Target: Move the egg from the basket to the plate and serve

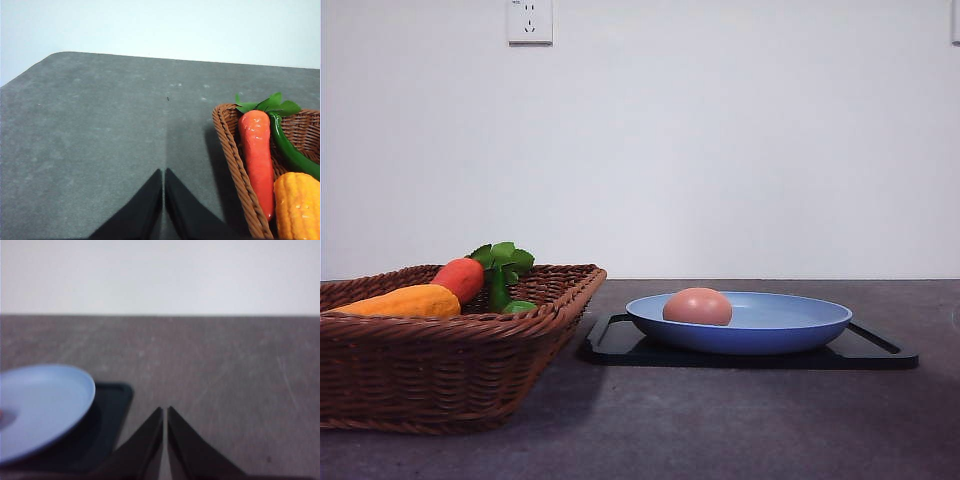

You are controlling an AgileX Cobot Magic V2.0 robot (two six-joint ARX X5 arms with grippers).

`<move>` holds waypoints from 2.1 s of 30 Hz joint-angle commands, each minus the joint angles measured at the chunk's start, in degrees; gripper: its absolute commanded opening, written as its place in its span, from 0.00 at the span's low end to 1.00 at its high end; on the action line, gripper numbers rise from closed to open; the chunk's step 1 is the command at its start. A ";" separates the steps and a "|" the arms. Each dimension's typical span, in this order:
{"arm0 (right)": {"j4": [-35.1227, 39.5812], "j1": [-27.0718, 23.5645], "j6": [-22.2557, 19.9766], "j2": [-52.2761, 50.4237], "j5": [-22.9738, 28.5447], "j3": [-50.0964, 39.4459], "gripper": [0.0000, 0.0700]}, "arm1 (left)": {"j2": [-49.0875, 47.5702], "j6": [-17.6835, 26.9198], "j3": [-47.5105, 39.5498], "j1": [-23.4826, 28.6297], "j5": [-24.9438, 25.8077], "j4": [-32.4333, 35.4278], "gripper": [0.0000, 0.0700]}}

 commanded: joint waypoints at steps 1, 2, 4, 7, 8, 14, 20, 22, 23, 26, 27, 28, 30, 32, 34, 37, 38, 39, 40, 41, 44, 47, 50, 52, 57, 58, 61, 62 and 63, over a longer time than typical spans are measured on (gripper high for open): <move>-1.87 -0.02 -0.24 -0.19 -0.13 -0.37 0.00 | -0.13 -0.13 -1.60 0.09 0.29 0.81 0.00; -3.78 -0.02 -0.22 -0.30 -0.13 -0.37 0.00 | -0.13 -0.13 -1.60 0.09 0.30 0.81 0.00; -6.81 0.08 -0.04 -0.25 -0.16 -0.32 0.00 | -0.13 -0.13 -1.60 0.09 0.28 0.81 0.00; -6.14 0.22 1.43 -0.16 -0.03 -0.17 0.00 | -0.13 -0.13 -1.60 0.09 0.28 0.85 0.00; -5.90 0.20 1.35 -0.25 0.26 -0.17 0.00 | -0.13 -0.13 -1.60 0.09 0.28 0.81 0.00; -5.56 0.20 1.31 -0.34 0.24 -0.15 0.00 | -0.13 -0.13 -1.60 0.09 0.28 0.83 0.00; -5.56 0.20 1.31 -0.34 0.26 -0.15 0.00 | -0.13 -0.13 -1.60 0.09 0.28 0.83 0.00; -5.56 0.20 1.31 -0.34 0.24 -0.15 0.00 | -0.13 -0.13 -1.60 0.09 0.28 0.83 0.00; -5.56 0.20 1.31 -0.34 0.26 -0.15 0.00 | -0.13 -0.13 -1.60 0.09 0.28 0.83 0.00; -5.67 0.20 1.31 -0.34 0.26 -0.15 0.00 | -0.13 -0.13 -1.60 0.09 0.29 0.82 0.00; -5.66 0.20 1.31 -0.34 0.26 -0.15 0.00 | -0.13 -0.13 -1.60 0.09 0.30 0.87 0.00; -5.65 0.20 1.31 -0.34 0.24 -0.15 0.00 | -0.13 -0.13 -1.60 0.09 0.28 0.87 0.00; -5.66 0.20 1.31 -0.34 0.24 -0.15 0.00 | -0.13 -0.13 -1.60 0.09 0.28 0.87 0.00; -5.67 0.20 1.31 -0.34 0.24 -0.15 0.00 | -0.13 -0.13 -1.60 0.09 0.28 0.85 0.00; -5.65 0.20 1.31 -0.34 0.24 -0.15 0.00 | -0.13 -0.13 -1.60 0.09 0.28 0.85 0.00; -5.67 0.20 1.31 -0.34 0.24 -0.15 0.00 | -0.13 -0.13 -1.60 0.09 0.28 0.85 0.00; -5.67 0.20 1.31 -0.34 0.24 -0.15 0.00 | -0.13 -0.13 -1.60 0.09 0.28 0.85 0.00; -5.67 0.20 1.31 -0.34 0.24 -0.15 0.00 | -0.13 -0.13 -1.60 0.09 0.28 0.85 0.00; -5.67 0.20 1.31 -0.34 0.24 -0.15 0.00 | -0.13 -0.13 -1.60 0.09 0.28 0.85 0.00; -5.67 0.20 1.31 -0.34 0.24 -0.15 0.00 | -0.13 -0.13 -1.60 0.09 0.28 0.85 0.00; -5.67 0.20 1.31 -0.34 0.24 -0.15 0.00 | -0.13 -0.13 -1.60 0.09 0.28 0.85 0.00; -5.67 0.20 1.31 -0.34 0.24 -0.15 0.00 | -0.13 -0.13 -1.60 0.09 0.28 0.85 0.00; -5.67 0.20 1.31 -0.34 0.24 -0.15 0.00 | -0.13 -0.13 -1.60 0.09 0.28 0.85 0.00; -5.67 0.20 1.31 -0.34 0.24 -0.15 0.00 | -0.13 -0.13 -1.60 0.09 0.30 0.85 0.00; -5.67 0.20 1.31 -0.34 0.24 -0.15 0.00 | -0.13 -0.13 -1.60 0.09 0.28 0.85 0.00; -5.67 0.20 1.31 -0.34 0.24 -0.15 0.00 | -0.13 -0.13 -1.60 0.09 0.29 0.85 0.00; -5.67 0.20 1.31 -0.34 0.24 -0.15 0.00 | -0.13 -0.13 -1.60 0.09 0.28 0.85 0.00; -5.67 0.20 1.31 -0.34 0.24 -0.15 0.00 | -0.13 -0.13 -1.60 0.09 0.28 0.85 0.00; -5.67 0.20 1.31 -0.34 0.24 -0.15 0.00 | -0.13 -0.13 -1.60 0.09 0.28 0.85 0.00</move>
